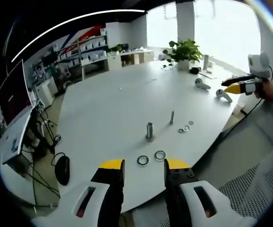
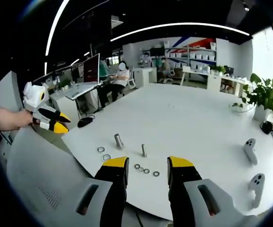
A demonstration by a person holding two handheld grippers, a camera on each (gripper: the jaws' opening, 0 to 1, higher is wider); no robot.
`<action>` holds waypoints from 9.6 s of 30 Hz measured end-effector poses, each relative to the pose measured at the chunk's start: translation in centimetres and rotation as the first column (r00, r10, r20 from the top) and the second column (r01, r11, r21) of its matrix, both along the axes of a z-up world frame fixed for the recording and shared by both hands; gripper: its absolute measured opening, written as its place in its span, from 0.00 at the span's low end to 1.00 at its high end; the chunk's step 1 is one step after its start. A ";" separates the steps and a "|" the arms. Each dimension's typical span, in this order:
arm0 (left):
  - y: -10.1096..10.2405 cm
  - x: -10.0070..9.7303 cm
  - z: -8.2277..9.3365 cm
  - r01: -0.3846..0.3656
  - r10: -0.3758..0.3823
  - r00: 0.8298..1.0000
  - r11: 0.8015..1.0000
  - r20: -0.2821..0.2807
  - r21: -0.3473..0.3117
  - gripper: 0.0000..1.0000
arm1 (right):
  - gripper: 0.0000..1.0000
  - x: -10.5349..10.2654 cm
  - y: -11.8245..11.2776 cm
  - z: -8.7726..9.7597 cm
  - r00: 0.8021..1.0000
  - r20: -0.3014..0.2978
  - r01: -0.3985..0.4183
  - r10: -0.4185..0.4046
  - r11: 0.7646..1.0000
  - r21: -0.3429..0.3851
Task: Place the washer onto the threaded stud by aligning its center hole with the stud, sliding it down to the base, and recovering from edge contact or off-axis alignment until the washer reaches the visible bottom stop.
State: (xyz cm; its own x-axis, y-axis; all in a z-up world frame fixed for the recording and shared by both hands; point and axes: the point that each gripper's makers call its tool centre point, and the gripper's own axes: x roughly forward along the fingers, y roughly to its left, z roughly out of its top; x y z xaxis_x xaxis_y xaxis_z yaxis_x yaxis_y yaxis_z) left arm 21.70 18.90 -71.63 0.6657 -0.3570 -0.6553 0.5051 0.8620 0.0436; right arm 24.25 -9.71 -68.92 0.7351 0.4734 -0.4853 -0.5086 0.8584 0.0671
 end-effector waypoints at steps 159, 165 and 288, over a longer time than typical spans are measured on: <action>-2.1 5.3 -11.5 0.245 -0.143 0.900 0.947 -0.412 0.207 0.38 | 0.34 -0.6 0.4 -1.4 0.996 -0.090 -0.020 0.022 1.000 0.024; -1.7 5.7 -12.7 0.271 -0.148 0.883 0.936 -0.446 0.225 0.38 | 0.34 -0.5 0.2 -1.3 0.996 -0.083 -0.008 0.010 1.000 0.029; -2.6 5.9 -16.2 0.607 -0.346 0.727 0.727 -0.593 0.320 0.20 | 0.33 -0.4 -0.2 -1.3 0.997 -0.079 0.016 -0.014 1.000 0.019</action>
